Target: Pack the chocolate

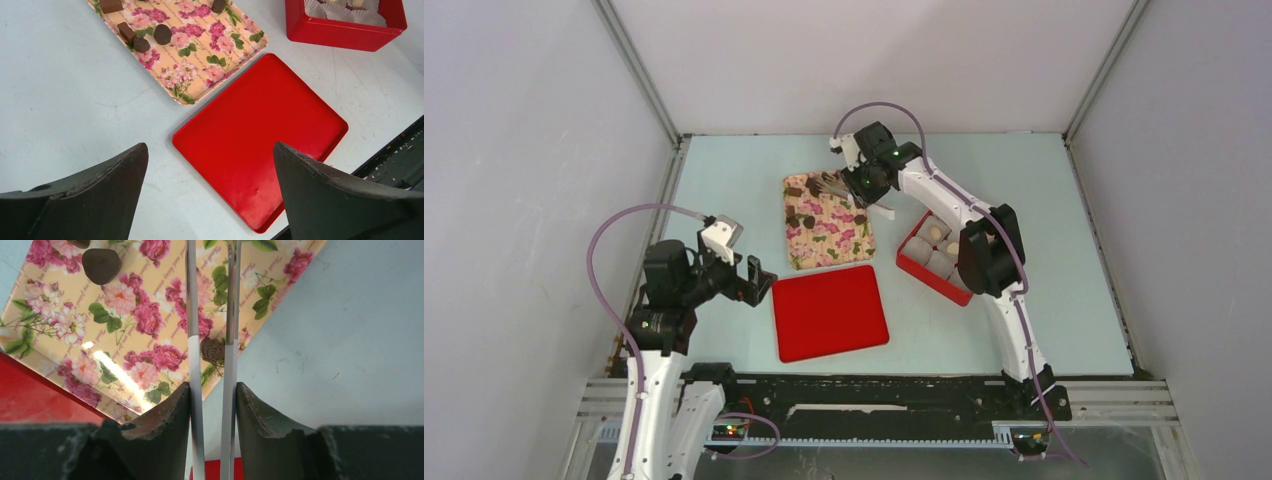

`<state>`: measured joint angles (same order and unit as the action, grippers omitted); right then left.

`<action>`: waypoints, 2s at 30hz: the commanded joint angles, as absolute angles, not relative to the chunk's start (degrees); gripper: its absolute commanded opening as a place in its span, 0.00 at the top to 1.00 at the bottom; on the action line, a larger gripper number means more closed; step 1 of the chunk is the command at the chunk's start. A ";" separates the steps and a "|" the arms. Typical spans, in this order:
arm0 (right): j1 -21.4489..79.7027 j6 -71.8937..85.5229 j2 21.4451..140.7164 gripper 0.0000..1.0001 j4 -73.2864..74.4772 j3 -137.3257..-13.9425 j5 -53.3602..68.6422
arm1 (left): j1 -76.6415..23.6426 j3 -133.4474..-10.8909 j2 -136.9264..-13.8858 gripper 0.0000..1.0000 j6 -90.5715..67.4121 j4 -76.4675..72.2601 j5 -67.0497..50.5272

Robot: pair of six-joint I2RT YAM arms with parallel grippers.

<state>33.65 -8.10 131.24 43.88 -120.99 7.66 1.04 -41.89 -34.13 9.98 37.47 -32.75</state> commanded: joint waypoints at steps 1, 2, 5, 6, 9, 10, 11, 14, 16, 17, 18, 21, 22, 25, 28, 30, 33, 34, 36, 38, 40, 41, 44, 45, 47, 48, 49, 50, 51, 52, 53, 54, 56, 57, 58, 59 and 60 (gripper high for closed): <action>33.97 -7.51 130.46 0.63 43.64 -123.80 8.41 | 1.61 -42.03 -34.44 0.02 9.34 35.92 -33.14; 34.01 -7.36 130.28 0.62 43.80 -123.57 8.08 | 1.59 -42.01 -34.45 0.02 9.36 35.80 -33.09; 34.55 -7.82 129.18 0.60 44.20 -122.29 6.11 | 1.60 -42.01 -34.45 0.02 9.35 35.75 -33.12; 34.85 -8.17 128.75 0.60 44.20 -121.66 4.96 | 1.58 -41.91 -34.39 0.02 9.37 35.65 -33.19; 35.43 -9.16 127.09 0.59 43.68 -119.25 2.39 | 1.58 -41.54 -34.24 0.02 9.47 35.19 -33.19; 35.49 -9.36 126.57 0.59 43.40 -118.45 2.08 | 1.58 -41.42 -34.27 0.02 9.45 35.13 -33.22; 35.63 -9.74 126.19 0.60 43.14 -117.63 1.87 | 1.58 -41.39 -34.27 0.02 9.45 35.04 -33.18; 36.09 -10.57 125.75 0.62 43.00 -116.90 0.90 | 1.58 -41.24 -34.19 0.02 9.51 34.93 -33.34; 36.37 -10.88 125.89 0.65 43.42 -116.91 0.46 | 1.58 -41.22 -34.11 0.02 9.52 34.91 -33.39; 36.46 -10.97 125.87 0.67 43.68 -116.90 0.40 | 1.58 -41.22 -33.98 0.02 9.51 34.93 -33.38; 36.54 -11.01 125.74 0.69 43.82 -116.83 0.49 | 1.58 -41.17 -33.87 0.02 9.49 34.95 -33.38; 36.85 -10.98 124.55 0.74 44.05 -116.03 0.17 | 1.59 -41.13 -33.59 0.02 9.55 34.95 -33.38; 36.97 -10.96 123.61 0.75 43.96 -115.42 0.02 | 1.58 -41.13 -33.53 0.02 9.55 34.94 -33.40; 37.35 -11.41 119.30 0.78 42.98 -112.27 0.00 | 1.62 -41.05 -33.35 0.02 9.56 34.88 -33.48; 37.59 -11.83 113.64 0.78 41.92 -108.40 0.00 | 1.60 -41.04 -33.24 0.02 9.55 34.96 -33.61; 37.59 -12.11 109.82 0.78 41.78 -105.78 0.60 | 1.65 -41.40 -33.34 0.02 9.23 35.09 -33.93; 37.63 -12.13 105.11 0.78 43.06 -101.94 2.16 | 1.63 -42.26 -34.10 0.02 8.73 36.00 -34.99; 37.62 -12.27 102.87 0.78 43.89 -100.59 2.65 | 1.60 -42.45 -34.30 0.02 8.59 36.15 -35.23; 37.50 -12.62 98.98 0.78 45.20 -96.46 2.87 | 1.58 -42.66 -34.77 0.02 8.46 36.07 -35.25; 36.65 -12.58 94.11 0.78 45.03 -91.07 3.91 | 1.57 -42.86 -35.24 0.02 8.35 36.02 -35.32; 35.22 -12.48 88.83 0.78 45.06 -86.16 5.31 | 1.58 -43.16 -35.82 0.02 8.33 36.08 -35.34; 34.43 -12.74 86.52 0.78 45.50 -83.87 5.43 | 1.65 -43.28 -36.08 0.02 8.27 36.18 -35.37; 31.53 -14.36 79.70 0.78 47.80 -78.45 4.88 | 1.50 -43.50 -37.17 0.02 8.24 36.16 -35.64; 30.41 -14.93 77.66 0.78 48.57 -76.56 4.77 | 1.49 -43.56 -37.52 0.02 8.19 36.13 -35.60; 28.30 -16.02 73.36 0.78 49.70 -72.86 4.68 | 1.57 -43.75 -38.01 0.02 8.04 36.33 -35.35; 27.28 -16.49 71.29 0.78 50.10 -70.47 4.50 | 1.50 -43.84 -38.15 0.02 8.08 36.38 -35.17; 26.21 -16.81 69.43 0.78 50.45 -68.86 4.62 | 1.50 -43.79 -38.22 0.02 8.04 36.54 -35.00; 24.89 -17.13 67.75 0.78 50.78 -67.65 4.95 | 1.49 -43.77 -38.23 0.02 7.99 36.56 -34.92; 23.74 -17.36 66.33 0.78 51.25 -66.62 5.49 | 1.49 -43.75 -38.23 0.02 7.91 36.61 -34.85; 22.45 -17.62 65.05 0.78 51.78 -65.77 6.09 | 1.51 -43.77 -38.23 0.02 7.87 36.74 -34.90; 20.75 -17.88 64.10 0.78 52.31 -65.10 6.76 | 1.52 -43.81 -38.30 0.02 7.83 36.74 -34.82; 19.74 -18.19 63.05 0.78 52.70 -64.33 7.45 | 1.57 -43.85 -38.36 0.02 7.89 36.88 -34.67; 17.84 -18.64 61.82 0.78 53.10 -62.87 9.06 | 1.58 -44.10 -38.63 0.02 7.93 37.03 -34.47; 17.15 -18.92 61.45 0.78 53.25 -62.18 9.92 | 1.68 -44.26 -38.81 0.02 8.06 37.00 -34.33; 16.51 -19.19 61.17 0.78 53.26 -61.46 11.04 | 1.71 -44.25 -38.99 0.02 8.03 37.02 -34.30; 16.01 -19.44 60.97 0.78 53.24 -60.85 11.95 | 1.68 -44.31 -39.14 0.02 8.03 36.97 -34.26; 15.73 -19.65 60.89 0.78 53.07 -60.27 12.81 | 1.71 -44.38 -39.26 0.02 7.98 36.99 -34.25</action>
<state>17.19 -17.69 62.33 54.00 -61.95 7.77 1.06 -41.89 -38.81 8.95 37.45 -33.80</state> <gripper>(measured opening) 0.355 0.984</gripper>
